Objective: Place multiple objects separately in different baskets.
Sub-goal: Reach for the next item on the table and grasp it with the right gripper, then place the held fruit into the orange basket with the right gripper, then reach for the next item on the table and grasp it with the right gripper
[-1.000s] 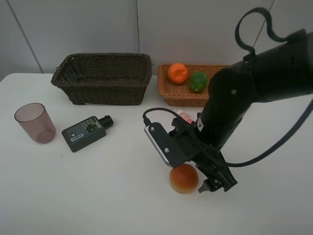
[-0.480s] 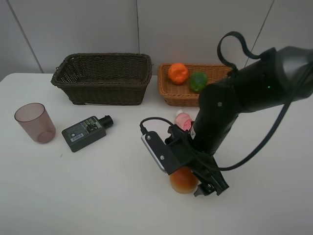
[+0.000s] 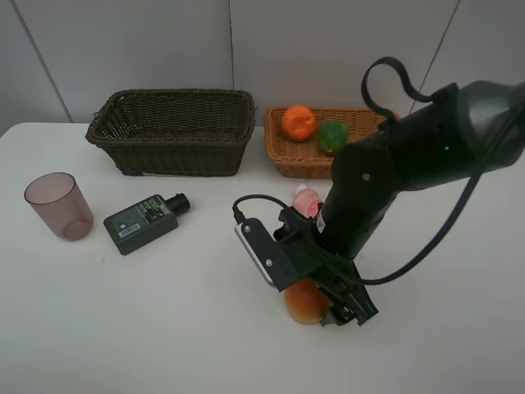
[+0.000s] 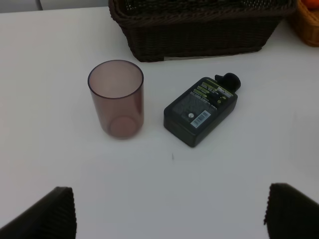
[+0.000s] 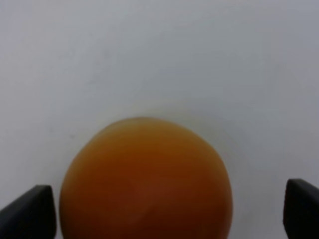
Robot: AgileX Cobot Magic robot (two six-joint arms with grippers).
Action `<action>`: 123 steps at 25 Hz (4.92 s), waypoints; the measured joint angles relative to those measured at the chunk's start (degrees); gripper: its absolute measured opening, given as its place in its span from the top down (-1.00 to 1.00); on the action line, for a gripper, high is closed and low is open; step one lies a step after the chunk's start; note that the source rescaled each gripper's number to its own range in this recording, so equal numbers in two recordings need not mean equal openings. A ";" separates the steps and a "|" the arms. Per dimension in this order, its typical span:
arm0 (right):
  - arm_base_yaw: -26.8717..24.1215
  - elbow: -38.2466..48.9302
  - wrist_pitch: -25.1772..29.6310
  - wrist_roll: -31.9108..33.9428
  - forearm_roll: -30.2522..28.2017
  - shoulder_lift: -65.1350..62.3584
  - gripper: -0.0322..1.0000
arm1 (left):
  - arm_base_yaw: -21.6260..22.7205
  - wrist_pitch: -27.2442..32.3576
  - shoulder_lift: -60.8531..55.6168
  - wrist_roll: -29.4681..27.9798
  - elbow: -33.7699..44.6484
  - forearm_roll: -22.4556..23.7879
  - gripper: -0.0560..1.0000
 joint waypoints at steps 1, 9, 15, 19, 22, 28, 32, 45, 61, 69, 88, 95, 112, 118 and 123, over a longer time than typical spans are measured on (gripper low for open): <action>0.00 0.00 0.00 0.00 0.00 0.47 -0.96 | 0.00 0.00 0.00 0.00 0.00 0.00 -0.97; 0.00 0.00 0.01 0.00 0.00 1.89 -0.96 | 0.00 0.00 0.00 0.00 0.00 0.00 -0.97; 0.00 0.00 0.01 0.00 0.00 1.89 -0.59 | 0.00 0.00 0.00 0.00 0.00 0.00 -0.97; 0.00 0.00 0.20 0.00 -0.05 1.89 0.46 | 0.00 0.00 0.00 0.00 0.00 0.00 -0.97; 0.00 0.00 0.58 0.00 -0.05 1.89 0.46 | 0.00 0.00 0.00 0.00 0.00 0.00 -0.97; 0.00 0.00 0.63 0.00 -0.05 1.89 0.46 | 0.00 0.00 0.00 0.00 0.00 0.00 -0.97; 0.00 0.00 0.63 0.00 -0.05 1.89 0.46 | 0.00 0.00 0.00 0.00 0.00 0.00 -0.97; -0.07 -6.87 5.37 18.19 -0.26 0.96 0.46 | 0.00 0.00 0.00 0.00 0.00 0.00 -0.97; -10.45 -28.78 15.66 72.63 -3.89 0.93 0.46 | 0.00 0.00 0.00 0.00 0.00 0.00 -0.97; -20.27 -34.83 17.82 87.74 -7.93 3.18 0.46 | 0.00 0.00 0.00 0.00 0.00 0.00 -0.97; -31.53 -39.87 5.40 98.97 -14.72 14.33 0.46 | 0.00 0.00 0.00 0.00 0.00 0.00 -0.97; -31.86 -39.87 4.09 98.97 -15.85 16.28 0.46 | 0.00 0.00 0.00 0.00 0.00 0.00 -0.97; -27.96 -39.97 13.54 98.97 -18.69 11.83 -0.81 | 0.00 0.00 0.00 0.00 0.00 0.00 -0.97; -21.90 -40.11 20.98 95.86 -17.97 8.98 -0.81 | 0.00 0.00 0.00 0.00 0.00 0.00 -0.97; -17.75 -39.06 24.22 95.06 -14.21 8.87 -0.81 | 0.00 0.00 0.00 0.00 0.00 0.00 -0.97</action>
